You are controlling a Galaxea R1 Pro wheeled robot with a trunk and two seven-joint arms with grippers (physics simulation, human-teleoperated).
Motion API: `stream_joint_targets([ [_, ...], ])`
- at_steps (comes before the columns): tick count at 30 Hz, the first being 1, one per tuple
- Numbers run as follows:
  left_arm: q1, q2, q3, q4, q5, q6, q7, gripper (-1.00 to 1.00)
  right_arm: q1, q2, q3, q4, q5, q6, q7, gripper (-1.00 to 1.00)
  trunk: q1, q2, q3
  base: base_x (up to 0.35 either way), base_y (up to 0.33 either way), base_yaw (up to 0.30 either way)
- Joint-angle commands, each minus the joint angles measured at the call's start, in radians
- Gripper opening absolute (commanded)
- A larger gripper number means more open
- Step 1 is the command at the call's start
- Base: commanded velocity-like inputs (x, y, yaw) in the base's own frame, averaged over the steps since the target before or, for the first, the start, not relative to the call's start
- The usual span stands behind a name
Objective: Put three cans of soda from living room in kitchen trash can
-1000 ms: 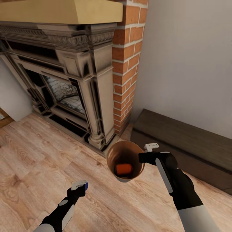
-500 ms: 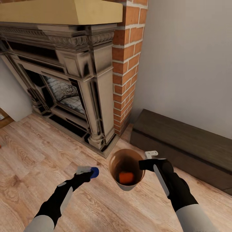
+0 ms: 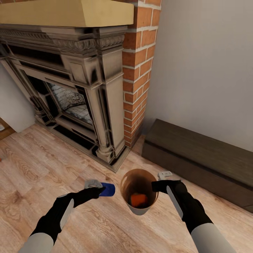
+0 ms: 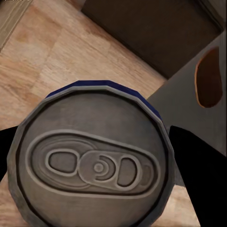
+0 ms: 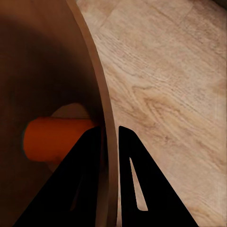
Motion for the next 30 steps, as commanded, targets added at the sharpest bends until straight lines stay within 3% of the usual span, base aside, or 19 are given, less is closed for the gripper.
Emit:
stream_joint_targets([
  [1,0.0,0.008,0.01,-0.013,-0.001,0.014,-0.035,-1.0,0.0,0.0,0.0,0.009,-0.018,-0.013,0.006,-1.0,0.0,0.0,0.0,0.0,0.0,0.0],
  [3,0.0,0.016,0.041,-0.027,0.0,0.029,-0.081,-1.0,0.0,0.0,0.0,0.02,-0.018,-0.029,0.006,-1.0,0.0,0.0,0.0,0.0,0.0,0.0],
  [8,0.0,0.035,0.073,-0.035,0.0,0.038,-0.113,-1.0,0.0,0.0,0.0,0.031,-0.018,-0.038,0.006,-1.0,0.0,0.0,0.0,0.0,0.0,0.0],
  [16,0.0,0.058,0.084,-0.038,0.001,0.044,-0.24,-1.0,0.0,0.0,0.0,0.07,-0.018,-0.047,0.005,-1.0,0.0,0.0,0.0,0.0,0.0,0.0],
  [22,0.0,0.059,0.085,-0.038,0.005,0.044,-0.258,-1.0,0.0,0.0,0.0,0.106,-0.018,-0.097,0.005,-1.0,0.0,0.0,0.0,0.0,0.0,0.0],
  [26,0.0,0.059,0.082,-0.038,0.061,0.045,-0.296,-1.0,0.0,0.0,0.0,0.112,-0.018,-0.104,0.005,-1.0,0.0,0.0,0.0,0.0,0.0,0.0],
  [30,0.0,0.059,0.08,-0.038,0.09,0.046,-0.317,-1.0,0.0,0.0,0.0,0.114,-0.018,-0.106,0.005,-1.0,0.0,0.0,0.0,0.0,0.0,0.0],
])
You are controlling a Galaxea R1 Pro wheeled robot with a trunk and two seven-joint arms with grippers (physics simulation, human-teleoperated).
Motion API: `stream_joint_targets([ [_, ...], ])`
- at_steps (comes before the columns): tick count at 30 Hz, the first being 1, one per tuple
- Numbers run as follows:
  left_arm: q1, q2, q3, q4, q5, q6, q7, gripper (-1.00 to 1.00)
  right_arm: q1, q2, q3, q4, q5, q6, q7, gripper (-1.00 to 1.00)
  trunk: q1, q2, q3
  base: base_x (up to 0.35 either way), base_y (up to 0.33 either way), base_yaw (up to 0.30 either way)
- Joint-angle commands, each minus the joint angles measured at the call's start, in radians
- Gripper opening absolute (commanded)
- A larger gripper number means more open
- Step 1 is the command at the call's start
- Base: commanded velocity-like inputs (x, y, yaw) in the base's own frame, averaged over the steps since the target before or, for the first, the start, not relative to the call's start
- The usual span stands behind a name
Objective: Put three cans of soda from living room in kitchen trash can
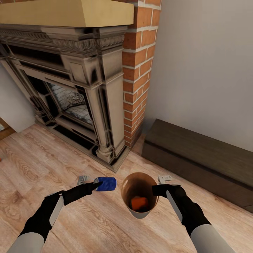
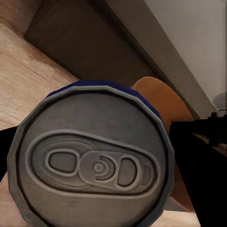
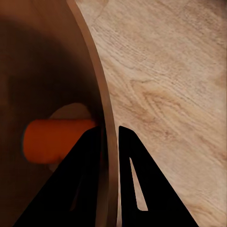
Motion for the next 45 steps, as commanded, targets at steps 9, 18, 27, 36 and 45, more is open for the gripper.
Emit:
stream_joint_targets([
  [9,0.0,0.0,-0.002,0.0,0.011,0.003,-0.017,-1.0,-0.001,0.0,0.001,0.027,-0.013,-0.003,0.006,-1.0,0.0,0.0,0.0,0.0,0.0,0.0],
  [18,0.0,0.0,-0.001,-0.021,0.012,0.104,-0.07,-1.0,-0.002,0.0,0.001,0.037,-0.013,-0.004,0.006,-1.0,0.0,0.0,0.0,0.0,0.0,0.0],
  [27,0.0,0.0,-0.003,-0.056,0.013,0.124,-0.08,-1.0,-0.002,0.0,0.001,0.072,-0.013,-0.038,0.006,-1.0,0.0,0.0,0.0,0.0,0.0,0.0],
  [36,0.0,-0.003,-0.004,-0.119,0.014,0.177,-0.086,-1.0,-0.013,0.001,0.001,0.123,-0.013,-0.074,0.005,-1.0,0.0,0.0,0.0,0.0,0.0,0.0],
  [45,0.0,-0.029,-0.004,-0.122,0.014,0.185,-0.123,-1.0,-0.017,0.002,0.001,0.139,-0.013,-0.076,-0.009,-1.0,0.0,0.0,0.0,0.0,0.0,0.0],
])
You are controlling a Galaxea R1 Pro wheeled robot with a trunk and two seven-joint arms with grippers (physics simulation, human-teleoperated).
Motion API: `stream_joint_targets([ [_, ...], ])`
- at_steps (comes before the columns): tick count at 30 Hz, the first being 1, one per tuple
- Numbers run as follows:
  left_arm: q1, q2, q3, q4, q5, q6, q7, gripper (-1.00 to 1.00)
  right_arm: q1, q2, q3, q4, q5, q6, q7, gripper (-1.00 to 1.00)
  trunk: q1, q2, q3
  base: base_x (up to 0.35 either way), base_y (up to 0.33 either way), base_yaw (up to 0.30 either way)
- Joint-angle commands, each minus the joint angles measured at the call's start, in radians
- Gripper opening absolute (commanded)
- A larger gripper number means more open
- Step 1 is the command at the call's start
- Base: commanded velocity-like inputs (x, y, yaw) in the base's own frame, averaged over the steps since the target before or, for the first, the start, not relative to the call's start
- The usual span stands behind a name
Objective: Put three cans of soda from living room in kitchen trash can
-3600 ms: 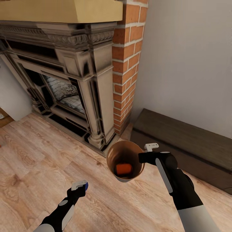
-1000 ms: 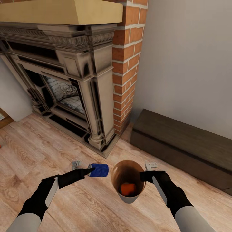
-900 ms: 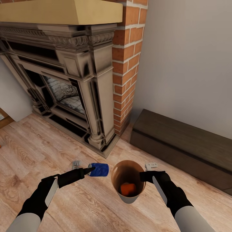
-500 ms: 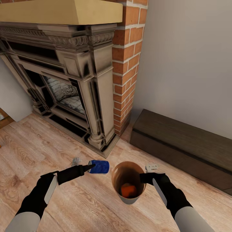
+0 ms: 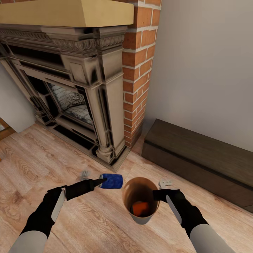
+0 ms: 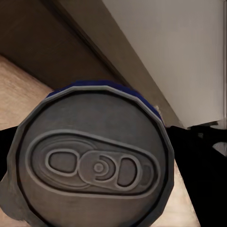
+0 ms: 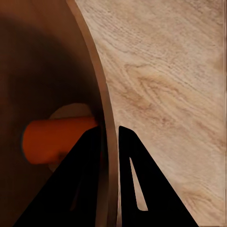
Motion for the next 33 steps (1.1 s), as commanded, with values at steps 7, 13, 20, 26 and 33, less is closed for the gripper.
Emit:
stream_joint_targets([
  [7,0.0,-0.063,-0.002,0.004,-0.003,-0.001,0.0,-1.0,0.0,0.007,0.0,0.001,-0.01,0.0,-0.036,-1.0,0.0,0.0,0.0,0.0,0.0,0.0],
  [13,0.0,-0.087,-0.022,0.008,-0.003,-0.001,0.001,-1.0,-0.011,0.008,0.0,0.028,-0.01,0.0,-0.038,-1.0,0.0,0.0,0.0,0.0,0.0,0.0],
  [20,0.0,-0.106,-0.033,0.012,-0.005,-0.002,0.007,-1.0,-0.021,0.009,0.0,0.048,-0.01,0.0,-0.039,-1.0,0.0,0.0,0.0,0.0,0.0,0.0],
  [26,0.0,-0.13,-0.036,0.015,-0.009,-0.003,0.05,-1.0,-0.022,0.01,0.0,0.05,-0.01,-0.001,-0.038,-1.0,0.0,0.0,0.0,0.0,0.0,0.0],
  [33,0.0,-0.138,-0.106,0.016,-0.009,-0.004,0.15,-1.0,-0.022,0.01,0.0,0.05,-0.01,-0.001,-0.038,-1.0,0.0,0.0,0.0,0.0,0.0,0.0],
])
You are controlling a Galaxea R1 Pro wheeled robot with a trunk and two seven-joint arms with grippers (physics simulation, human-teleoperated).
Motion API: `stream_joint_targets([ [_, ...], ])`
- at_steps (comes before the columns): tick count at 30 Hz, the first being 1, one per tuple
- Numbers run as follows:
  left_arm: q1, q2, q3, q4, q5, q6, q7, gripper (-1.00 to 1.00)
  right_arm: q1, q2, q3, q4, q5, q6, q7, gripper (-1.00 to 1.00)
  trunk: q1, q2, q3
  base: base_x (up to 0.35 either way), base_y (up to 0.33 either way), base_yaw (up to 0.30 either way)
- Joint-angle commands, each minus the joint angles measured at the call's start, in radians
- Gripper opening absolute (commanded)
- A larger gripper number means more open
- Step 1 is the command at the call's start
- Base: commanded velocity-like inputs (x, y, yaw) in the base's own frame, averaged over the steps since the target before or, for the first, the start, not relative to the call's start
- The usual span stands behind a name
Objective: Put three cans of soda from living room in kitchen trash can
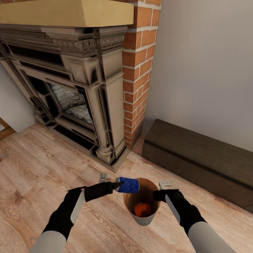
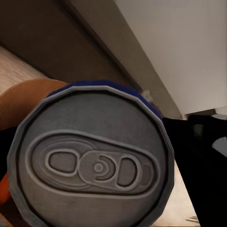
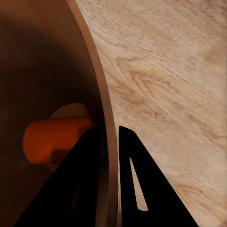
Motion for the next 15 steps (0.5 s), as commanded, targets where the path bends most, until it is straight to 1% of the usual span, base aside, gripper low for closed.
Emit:
stream_joint_targets([
  [1,0.0,-0.005,-0.008,0.0,0.001,0.0,0.019,-1.0,0.0,0.0,0.0,0.0,-0.011,0.0,0.006,-1.0,0.0,0.0,0.0,0.0,0.0,0.0],
  [2,0.0,-0.011,-0.012,0.0,0.001,0.0,0.04,-1.0,0.0,0.0,0.0,0.0,-0.011,-0.001,0.006,-1.0,0.0,0.0,0.0,0.0,0.0,0.0],
  [5,0.0,-0.025,-0.019,0.0,0.001,-0.001,0.076,-1.0,0.0,0.0,0.0,0.0,-0.011,0.0,0.006,-1.0,0.0,0.0,0.0,0.0,0.0,0.0],
  [11,0.0,-0.038,-0.028,0.02,0.001,-0.002,0.096,-1.0,0.0,0.0,0.0,0.0,-0.011,-0.001,0.006,-1.0,0.0,0.0,0.0,0.0,0.0,0.0],
  [13,0.0,-0.045,-0.03,0.024,0.001,-0.003,0.109,-1.0,0.0,-0.001,0.0,0.0,-0.011,-0.001,0.006,-1.0,0.0,0.0,0.0,0.0,0.0,0.0],
  [15,0.0,-0.052,-0.031,0.026,0.001,-0.003,0.135,-1.0,0.0,-0.001,0.0,0.0,-0.011,0.0,0.006,-1.0,0.0,0.0,0.0,0.0,0.0,0.0],
])
